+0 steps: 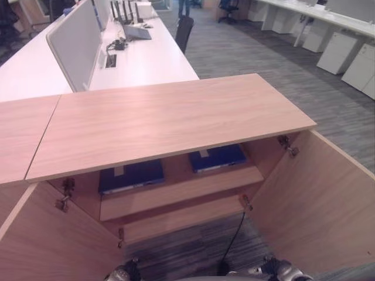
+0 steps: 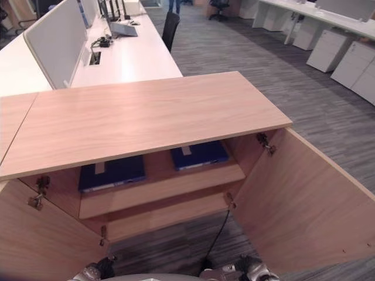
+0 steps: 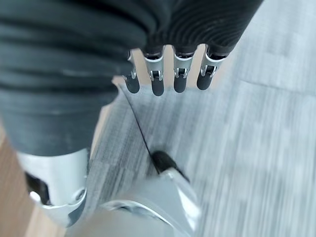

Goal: Put the empty folder in the office cabinet

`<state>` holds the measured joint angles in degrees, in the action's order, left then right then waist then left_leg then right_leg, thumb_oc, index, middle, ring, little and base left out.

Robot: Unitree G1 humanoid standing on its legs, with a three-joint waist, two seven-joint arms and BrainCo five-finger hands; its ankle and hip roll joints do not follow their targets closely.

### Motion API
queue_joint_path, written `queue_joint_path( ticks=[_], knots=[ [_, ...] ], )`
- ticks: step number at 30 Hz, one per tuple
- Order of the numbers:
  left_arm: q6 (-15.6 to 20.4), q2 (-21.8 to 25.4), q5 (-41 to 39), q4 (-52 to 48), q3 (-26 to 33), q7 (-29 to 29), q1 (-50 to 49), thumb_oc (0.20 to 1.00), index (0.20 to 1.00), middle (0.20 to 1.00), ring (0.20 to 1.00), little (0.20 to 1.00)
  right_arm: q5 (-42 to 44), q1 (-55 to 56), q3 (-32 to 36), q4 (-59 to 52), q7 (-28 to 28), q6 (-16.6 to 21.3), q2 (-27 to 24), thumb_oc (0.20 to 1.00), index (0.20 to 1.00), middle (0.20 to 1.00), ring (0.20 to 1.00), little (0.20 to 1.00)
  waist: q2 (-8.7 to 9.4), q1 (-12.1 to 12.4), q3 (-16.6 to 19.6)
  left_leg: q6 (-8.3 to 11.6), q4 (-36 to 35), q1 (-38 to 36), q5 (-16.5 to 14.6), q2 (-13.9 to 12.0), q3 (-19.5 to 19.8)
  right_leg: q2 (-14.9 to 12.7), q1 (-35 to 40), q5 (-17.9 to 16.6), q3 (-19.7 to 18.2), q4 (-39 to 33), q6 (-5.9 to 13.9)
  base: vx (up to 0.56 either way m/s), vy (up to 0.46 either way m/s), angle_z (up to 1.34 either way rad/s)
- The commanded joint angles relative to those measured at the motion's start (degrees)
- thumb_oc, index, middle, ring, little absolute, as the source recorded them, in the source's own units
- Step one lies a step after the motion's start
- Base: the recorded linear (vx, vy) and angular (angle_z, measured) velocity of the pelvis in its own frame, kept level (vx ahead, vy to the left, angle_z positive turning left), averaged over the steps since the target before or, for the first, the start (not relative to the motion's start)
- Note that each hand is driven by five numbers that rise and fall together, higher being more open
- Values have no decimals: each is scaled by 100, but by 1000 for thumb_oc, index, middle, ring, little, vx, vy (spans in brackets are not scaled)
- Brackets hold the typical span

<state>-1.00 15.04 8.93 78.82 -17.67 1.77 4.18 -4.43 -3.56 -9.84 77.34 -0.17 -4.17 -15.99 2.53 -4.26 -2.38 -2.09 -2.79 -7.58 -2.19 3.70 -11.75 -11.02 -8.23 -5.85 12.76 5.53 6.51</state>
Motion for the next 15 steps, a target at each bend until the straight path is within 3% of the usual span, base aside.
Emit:
queue_joint_path(
  ticks=[1, 5, 6, 7, 8, 9, 11, 12, 14, 15],
  knots=[
    [-26, 106, 350, 300, 219, 65, 174, 1000, 1000, 1000, 1000, 1000, 425, -340, -74, 406, -151, -48, -120, 1000, 1000, 1000, 1000, 1000, 80, -75, -287, -122, -212, -178, -476, 204, 385, 251, -437, -765, 113, -521, 305, -135, 89, -55],
    [-26, 144, 332, 442, 490, 75, 79, 1000, 1000, 1000, 1000, 1000, 611, -68, 458, 680, -208, -127, -285, 1000, 1000, 1000, 1000, 1000, 144, -213, -364, -181, -221, -216, -443, 315, 160, 178, -589, -1016, 136, -454, 420, -170, 70, -53],
    [-36, 113, 246, 466, 588, 104, 57, 1000, 1000, 1000, 1000, 1000, 676, -76, 604, 831, -279, -154, -369, 1000, 1000, 1000, 1000, 1000, 50, -183, -458, -173, -221, -172, -397, 209, 0, 78, -552, -700, 385, -291, 396, -146, 8, -36],
    [-36, 112, 246, 466, 587, 105, 58, 1000, 1000, 1000, 1000, 1000, 676, -77, 604, 832, -279, -154, -370, 1000, 1000, 1000, 1000, 1000, 48, -182, -461, -173, -221, -175, -398, 208, 0, 78, -553, -694, 385, -283, 396, -213, 7, -28],
    [-56, 80, 183, 467, 642, 138, 20, 1000, 1000, 1000, 1000, 1000, 697, -140, 734, 902, -364, -155, -498, 1000, 1000, 1000, 1000, 1000, -131, -90, -469, -144, -221, -158, -449, 8, -154, -181, -360, -234, 740, 38, 320, -72, -4, -36],
    [-56, 73, 182, 467, 639, 139, 21, 1000, 1000, 1000, 1000, 1000, 697, -139, 737, 903, -363, -154, -505, 1000, 1000, 1000, 1000, 1000, -137, -89, -477, -142, -221, -169, -455, 7, -152, -186, -363, -209, 739, 70, 319, -145, -21, -59],
    [-58, 49, 137, 443, 668, 171, 1, 1000, 1000, 1000, 1000, 1000, 705, -167, 879, 944, -446, -145, -629, 1000, 1000, 1000, 1000, 1000, -224, -60, -440, -144, -221, -97, -457, -116, -310, -607, -218, -103, 770, 479, 271, -109, -26, -75],
    [-59, 44, 136, 443, 665, 172, 1, 1000, 1000, 1000, 1000, 1000, 705, -165, 882, 944, -445, -145, -634, 1000, 1000, 1000, 1000, 1000, -223, -47, -439, -148, -221, -99, -464, -107, -321, -619, -242, -84, 748, 519, 277, -63, -22, -54],
    [-52, 56, 59, 435, 699, 206, 6, 1000, 1000, 1000, 1000, 1000, 732, -191, 1029, 974, -504, -145, -754, 1000, 1000, 1000, 1000, 1000, -259, -11, -351, -149, -221, -42, -463, -188, -435, -1003, -43, -165, 702, 651, 319, -53, -119, -34],
    [-41, 133, 30, 438, 753, 247, 31, 1000, 1000, 1000, 1000, 1000, 663, -143, 1147, 913, -585, -132, -874, 1000, 1000, 1000, 1000, 1000, -209, 69, -167, -144, -221, 32, -474, -237, -578, -1487, 272, -471, 722, 547, 483, -26, -294, -54]
  ],
)
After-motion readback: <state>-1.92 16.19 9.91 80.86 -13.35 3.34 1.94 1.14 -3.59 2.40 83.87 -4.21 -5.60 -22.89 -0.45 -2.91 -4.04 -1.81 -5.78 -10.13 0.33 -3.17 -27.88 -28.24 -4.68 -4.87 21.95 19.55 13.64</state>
